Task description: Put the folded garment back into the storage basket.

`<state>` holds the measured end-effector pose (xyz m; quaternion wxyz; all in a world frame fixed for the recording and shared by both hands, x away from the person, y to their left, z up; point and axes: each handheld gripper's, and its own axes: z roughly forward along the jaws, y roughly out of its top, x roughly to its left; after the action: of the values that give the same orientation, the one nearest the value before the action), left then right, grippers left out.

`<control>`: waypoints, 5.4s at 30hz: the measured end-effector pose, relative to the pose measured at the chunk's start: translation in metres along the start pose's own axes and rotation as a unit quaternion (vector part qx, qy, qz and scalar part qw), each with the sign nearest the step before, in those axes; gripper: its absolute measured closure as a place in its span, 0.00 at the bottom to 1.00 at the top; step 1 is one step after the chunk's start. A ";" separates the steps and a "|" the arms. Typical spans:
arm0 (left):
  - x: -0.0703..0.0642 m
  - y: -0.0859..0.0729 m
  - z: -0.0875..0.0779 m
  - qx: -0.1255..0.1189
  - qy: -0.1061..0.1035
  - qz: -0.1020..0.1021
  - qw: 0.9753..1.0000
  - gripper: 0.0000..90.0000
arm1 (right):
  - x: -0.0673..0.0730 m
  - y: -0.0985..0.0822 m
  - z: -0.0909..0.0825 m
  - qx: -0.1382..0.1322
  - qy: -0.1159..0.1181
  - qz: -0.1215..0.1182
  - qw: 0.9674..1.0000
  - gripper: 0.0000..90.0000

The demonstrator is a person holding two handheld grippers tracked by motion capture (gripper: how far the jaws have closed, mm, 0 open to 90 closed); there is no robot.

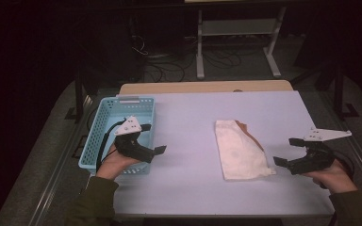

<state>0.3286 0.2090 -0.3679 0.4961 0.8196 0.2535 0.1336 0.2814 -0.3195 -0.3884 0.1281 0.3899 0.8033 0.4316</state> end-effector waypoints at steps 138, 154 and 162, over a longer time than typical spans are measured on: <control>-0.001 0.001 0.001 0.007 0.002 0.002 1.000 0.00 | 0.030 -0.037 0.061 0.086 0.031 -0.013 0.996 0.15; -0.007 0.013 0.011 0.013 -0.016 0.001 1.000 0.00 | 0.030 -0.037 0.062 0.090 0.032 -0.018 0.995 0.16; -0.013 0.020 0.018 0.015 -0.030 0.008 0.999 0.00 | 0.030 -0.037 0.063 0.090 0.033 -0.018 0.995 0.16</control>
<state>0.3317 0.1806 -0.3589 0.4903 0.8323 0.2344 0.1094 0.2766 -0.2723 -0.4509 0.0736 0.3708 0.8494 0.3682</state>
